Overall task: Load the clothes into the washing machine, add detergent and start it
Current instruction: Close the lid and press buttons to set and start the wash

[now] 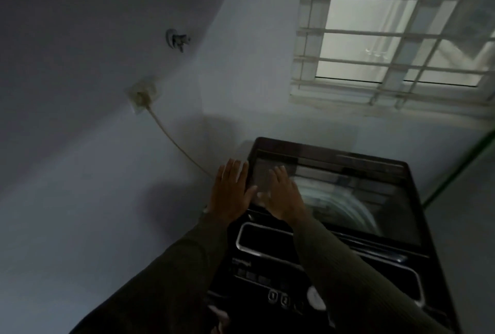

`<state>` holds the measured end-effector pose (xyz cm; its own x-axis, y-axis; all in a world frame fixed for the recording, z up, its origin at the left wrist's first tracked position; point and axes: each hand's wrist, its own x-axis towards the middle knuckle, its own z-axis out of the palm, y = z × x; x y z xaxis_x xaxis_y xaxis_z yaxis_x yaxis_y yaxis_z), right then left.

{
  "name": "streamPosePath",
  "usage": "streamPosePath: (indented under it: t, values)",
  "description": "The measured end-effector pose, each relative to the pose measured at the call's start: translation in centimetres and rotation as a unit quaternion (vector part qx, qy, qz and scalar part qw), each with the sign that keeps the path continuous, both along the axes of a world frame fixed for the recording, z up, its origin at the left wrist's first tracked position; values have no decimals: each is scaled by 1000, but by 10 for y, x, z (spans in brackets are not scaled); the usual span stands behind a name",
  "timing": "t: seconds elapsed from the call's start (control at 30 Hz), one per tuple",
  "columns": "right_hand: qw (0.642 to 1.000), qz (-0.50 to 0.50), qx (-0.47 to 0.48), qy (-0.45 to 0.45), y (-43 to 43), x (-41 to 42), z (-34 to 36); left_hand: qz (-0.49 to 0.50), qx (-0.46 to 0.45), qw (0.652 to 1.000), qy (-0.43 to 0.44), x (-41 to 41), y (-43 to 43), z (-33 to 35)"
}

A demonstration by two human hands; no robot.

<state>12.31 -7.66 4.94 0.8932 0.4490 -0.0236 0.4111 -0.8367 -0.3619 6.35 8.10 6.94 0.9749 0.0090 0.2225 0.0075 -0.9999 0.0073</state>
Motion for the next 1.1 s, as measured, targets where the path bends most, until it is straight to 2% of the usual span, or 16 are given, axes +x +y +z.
streamPosePath:
  t: [0.23, 0.43, 0.67, 0.93, 1.1]
  values:
    - [999, -22, -22, 13, -77, -42, -11, -6, -31, 999, 10, -40, -40, -36]
    - [999, -29, -13, -21, -107, -78, -27, -3, -73, 997, 26, -85, -53, -60]
    - [998, -59, -10, -32, -113, -135, -43, 9, -105, 993, 46, -122, -33, -88]
    - [987, -101, -33, -122, -91, -220, -59, -12, -129, 989, 70, -161, -8, -107]
    - [987, -107, -71, -91, -73, -268, -72, -63, -143, 984, 89, -176, 4, -110]
